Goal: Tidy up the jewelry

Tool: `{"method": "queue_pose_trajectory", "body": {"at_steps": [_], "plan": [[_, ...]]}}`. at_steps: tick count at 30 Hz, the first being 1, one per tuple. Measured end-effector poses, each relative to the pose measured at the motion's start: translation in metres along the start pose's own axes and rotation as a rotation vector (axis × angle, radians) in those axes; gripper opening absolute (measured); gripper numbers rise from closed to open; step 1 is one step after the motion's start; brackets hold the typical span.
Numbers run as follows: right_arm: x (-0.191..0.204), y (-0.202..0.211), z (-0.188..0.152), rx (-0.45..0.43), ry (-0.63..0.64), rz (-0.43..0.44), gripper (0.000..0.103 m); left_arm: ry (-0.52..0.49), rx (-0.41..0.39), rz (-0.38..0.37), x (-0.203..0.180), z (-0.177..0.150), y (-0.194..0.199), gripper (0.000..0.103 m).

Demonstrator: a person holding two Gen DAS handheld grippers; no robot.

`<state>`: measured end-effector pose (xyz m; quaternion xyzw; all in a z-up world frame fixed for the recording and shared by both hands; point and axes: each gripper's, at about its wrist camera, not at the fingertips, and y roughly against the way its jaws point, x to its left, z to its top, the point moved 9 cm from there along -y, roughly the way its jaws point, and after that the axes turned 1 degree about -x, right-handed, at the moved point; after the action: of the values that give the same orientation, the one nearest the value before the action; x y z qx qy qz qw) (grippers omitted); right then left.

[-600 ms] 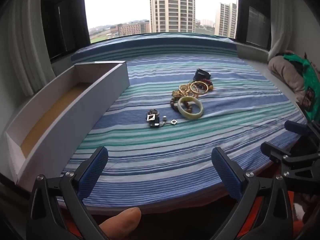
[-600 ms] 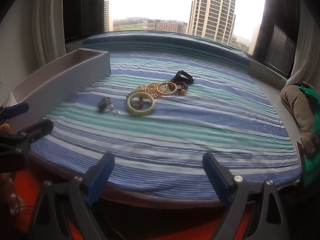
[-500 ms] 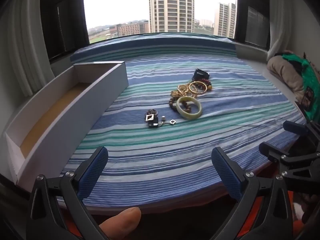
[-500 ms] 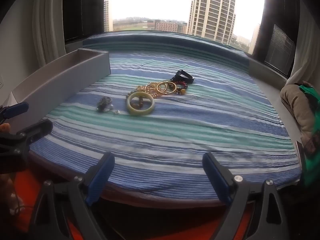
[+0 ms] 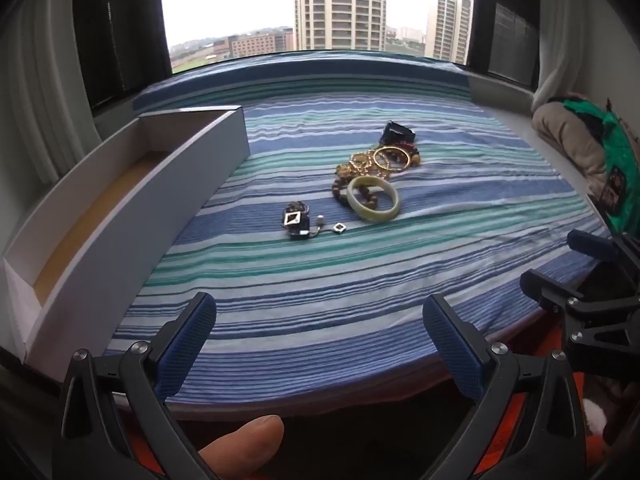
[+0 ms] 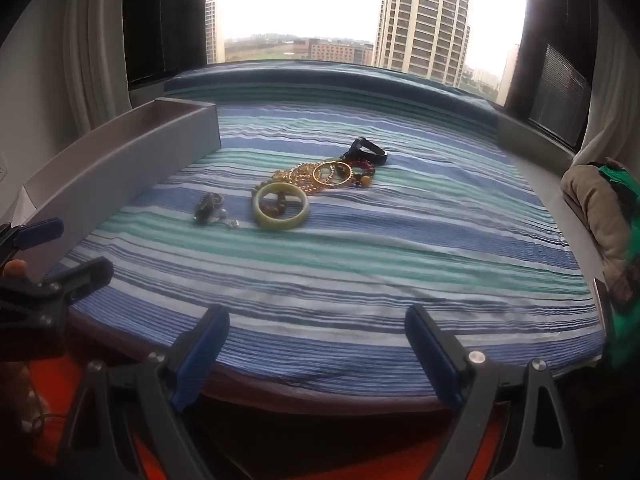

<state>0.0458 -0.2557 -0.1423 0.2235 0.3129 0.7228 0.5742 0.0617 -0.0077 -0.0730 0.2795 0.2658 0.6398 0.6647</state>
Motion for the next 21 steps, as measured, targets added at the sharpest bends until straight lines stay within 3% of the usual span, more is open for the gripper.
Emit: {"method": "queue_pose_trajectory", "body": {"at_steps": [21], "plan": [[-0.0012, -0.0003, -0.0011, -0.004, -0.008, 0.007, 0.091, -0.007, 0.03, -0.008, -0.0036, -0.007, -0.0071, 0.103]]}}
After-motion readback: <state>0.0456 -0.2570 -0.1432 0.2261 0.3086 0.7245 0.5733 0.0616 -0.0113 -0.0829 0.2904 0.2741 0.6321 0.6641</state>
